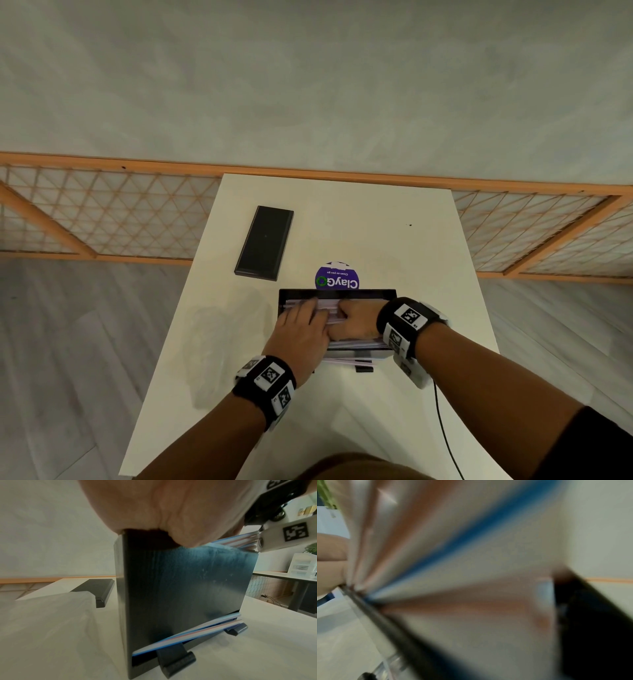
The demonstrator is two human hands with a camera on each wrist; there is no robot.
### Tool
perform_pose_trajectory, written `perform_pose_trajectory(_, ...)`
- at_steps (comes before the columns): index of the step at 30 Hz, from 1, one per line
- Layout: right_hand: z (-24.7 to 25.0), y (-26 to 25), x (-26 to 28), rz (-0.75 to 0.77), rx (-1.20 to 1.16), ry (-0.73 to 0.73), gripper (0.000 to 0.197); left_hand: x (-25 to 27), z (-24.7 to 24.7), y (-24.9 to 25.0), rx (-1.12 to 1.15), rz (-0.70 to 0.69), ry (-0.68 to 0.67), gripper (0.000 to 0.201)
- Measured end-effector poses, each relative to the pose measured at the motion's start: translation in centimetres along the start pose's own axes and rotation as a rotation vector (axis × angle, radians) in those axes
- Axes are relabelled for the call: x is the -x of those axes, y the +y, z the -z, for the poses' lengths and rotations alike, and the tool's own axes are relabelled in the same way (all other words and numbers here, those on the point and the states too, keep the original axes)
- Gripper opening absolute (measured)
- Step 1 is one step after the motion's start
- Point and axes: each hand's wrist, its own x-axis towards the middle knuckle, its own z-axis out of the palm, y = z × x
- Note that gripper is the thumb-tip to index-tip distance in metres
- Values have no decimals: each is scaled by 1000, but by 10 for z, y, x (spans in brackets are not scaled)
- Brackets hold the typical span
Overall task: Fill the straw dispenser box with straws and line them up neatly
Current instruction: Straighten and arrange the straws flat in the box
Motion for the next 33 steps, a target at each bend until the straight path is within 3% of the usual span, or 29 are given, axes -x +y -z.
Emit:
perform_pose_trajectory(3, 2, 0, -1, 47, 180, 38, 49, 0, 2, -1, -9, -28, 5, 37)
perform_pose_trajectory(6, 7, -1, -2, 85, 209, 25, 45, 0, 3, 0, -44, -73, 27, 23)
perform_pose_trajectory(11, 6, -8, -8, 58, 221, -63, 51, 1, 1, 0, 5, -24, 34, 29)
perform_pose_trajectory(20, 7, -15, -14, 44, 148, -115, 47, -3, 5, 2, -137, -26, -161, 34)
perform_pose_trajectory(24, 8, -14, -17, 2, 157, -130, 52, -15, 11, 2, -35, 6, -185, 34)
perform_pose_trajectory(28, 6, -15, -16, 18, 281, -58, 53, -28, 22, -3, 28, 12, -200, 36)
perform_pose_trajectory(33, 7, -9, -7, 102, 252, 36, 48, -39, 25, -6, 15, 31, -284, 37)
